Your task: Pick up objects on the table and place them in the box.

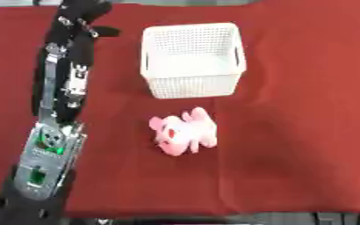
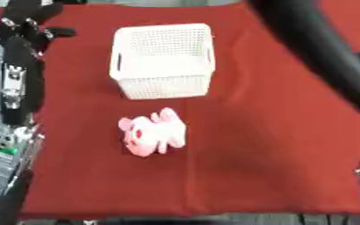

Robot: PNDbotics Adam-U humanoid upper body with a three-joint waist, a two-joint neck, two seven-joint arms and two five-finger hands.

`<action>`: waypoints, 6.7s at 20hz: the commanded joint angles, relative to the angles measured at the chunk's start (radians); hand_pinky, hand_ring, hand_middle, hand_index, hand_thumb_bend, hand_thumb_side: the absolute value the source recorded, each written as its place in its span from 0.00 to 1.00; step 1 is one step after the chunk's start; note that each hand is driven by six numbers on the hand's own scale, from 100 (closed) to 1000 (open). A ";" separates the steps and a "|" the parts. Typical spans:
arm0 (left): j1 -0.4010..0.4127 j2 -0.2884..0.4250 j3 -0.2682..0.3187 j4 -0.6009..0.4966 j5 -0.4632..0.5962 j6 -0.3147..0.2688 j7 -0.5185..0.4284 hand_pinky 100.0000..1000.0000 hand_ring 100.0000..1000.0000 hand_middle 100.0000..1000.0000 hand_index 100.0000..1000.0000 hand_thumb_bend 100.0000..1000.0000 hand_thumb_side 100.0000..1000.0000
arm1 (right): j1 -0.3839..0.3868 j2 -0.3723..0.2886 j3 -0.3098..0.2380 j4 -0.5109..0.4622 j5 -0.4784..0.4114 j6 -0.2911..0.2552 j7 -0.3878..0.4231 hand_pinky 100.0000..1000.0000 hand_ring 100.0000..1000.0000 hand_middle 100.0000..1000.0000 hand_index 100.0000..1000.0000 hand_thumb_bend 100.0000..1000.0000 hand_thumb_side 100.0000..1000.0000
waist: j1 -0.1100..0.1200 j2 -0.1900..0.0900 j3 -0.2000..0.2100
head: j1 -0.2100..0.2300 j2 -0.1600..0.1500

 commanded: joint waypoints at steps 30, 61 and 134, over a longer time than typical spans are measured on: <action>0.006 -0.002 -0.002 -0.019 -0.017 0.017 0.004 0.62 0.83 0.92 0.86 0.00 0.77 | 0.017 -0.006 -0.006 -0.019 -0.022 0.007 0.012 0.60 0.78 0.80 0.84 0.00 0.69 | -0.007 -0.068 0.000 | -0.064 -0.142; 0.008 -0.001 -0.010 -0.019 -0.021 0.023 0.004 0.62 0.83 0.92 0.85 0.00 0.78 | 0.018 -0.006 -0.002 -0.019 -0.028 0.008 0.028 0.59 0.78 0.80 0.84 0.00 0.68 | -0.007 -0.060 0.001 | 0.038 -0.009; -0.390 0.532 -0.321 0.234 -0.360 0.302 -0.649 0.32 0.60 0.77 0.78 0.44 0.60 | 0.038 -0.038 0.009 -0.019 -0.033 0.041 0.054 0.59 0.78 0.80 0.84 0.00 0.67 | 0.086 -0.084 -0.027 | 0.046 0.000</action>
